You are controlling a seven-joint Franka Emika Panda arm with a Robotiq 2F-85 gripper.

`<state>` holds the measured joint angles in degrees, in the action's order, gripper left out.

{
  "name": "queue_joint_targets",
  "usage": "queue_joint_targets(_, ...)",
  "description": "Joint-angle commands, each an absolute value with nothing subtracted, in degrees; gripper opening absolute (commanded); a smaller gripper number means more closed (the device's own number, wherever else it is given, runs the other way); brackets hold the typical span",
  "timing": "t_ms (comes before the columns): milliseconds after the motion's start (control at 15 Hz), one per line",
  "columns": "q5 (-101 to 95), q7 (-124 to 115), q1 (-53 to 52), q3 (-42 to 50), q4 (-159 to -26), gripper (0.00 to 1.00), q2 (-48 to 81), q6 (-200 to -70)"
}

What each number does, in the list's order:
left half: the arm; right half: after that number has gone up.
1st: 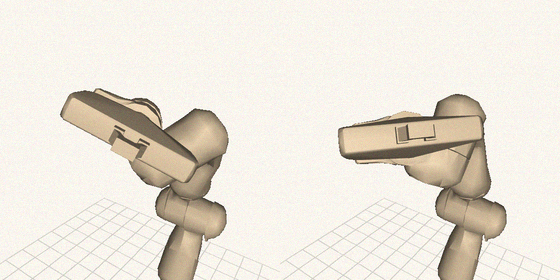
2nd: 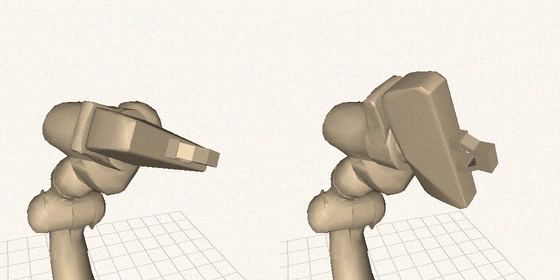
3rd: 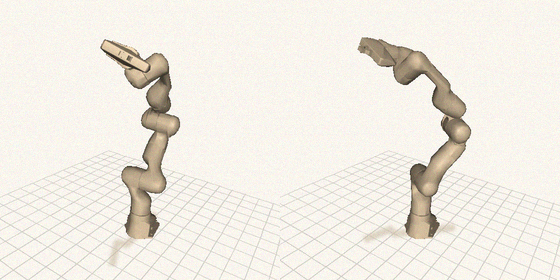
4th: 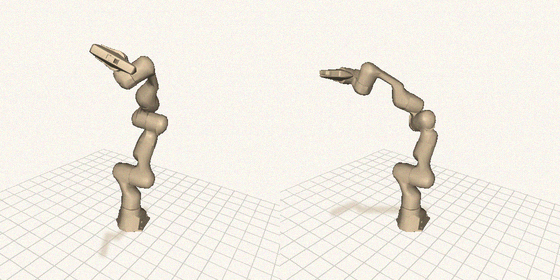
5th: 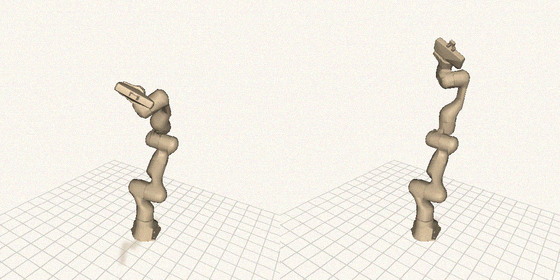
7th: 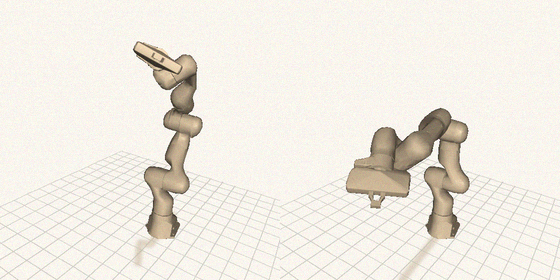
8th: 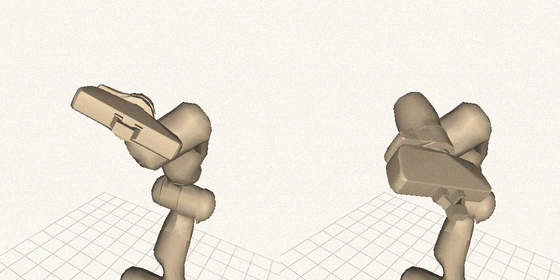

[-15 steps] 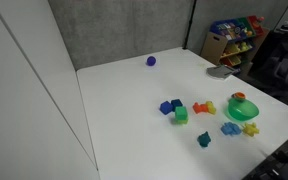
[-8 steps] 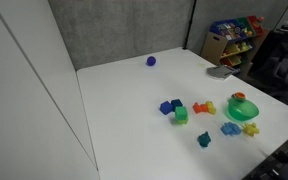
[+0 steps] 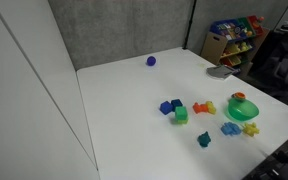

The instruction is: Put the green bear toy in the green bowl

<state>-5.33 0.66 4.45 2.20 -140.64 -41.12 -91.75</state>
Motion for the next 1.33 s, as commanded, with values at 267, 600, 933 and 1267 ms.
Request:
queue_joint_targets(267,-5.3,0.5,3.8,2.4,-140.3,1.0,-40.1,-92.7)
queue_joint_targets(600,-5.1,1.4,2.3,2.4,-139.8,1.0,-35.9,-98.7)
queue_joint_targets(933,-5.4,2.7,1.9,2.8,-140.8,1.0,-30.7,-106.9)
queue_joint_targets(1267,-4.9,4.2,1.9,3.0,-142.9,1.0,-24.2,-116.2)
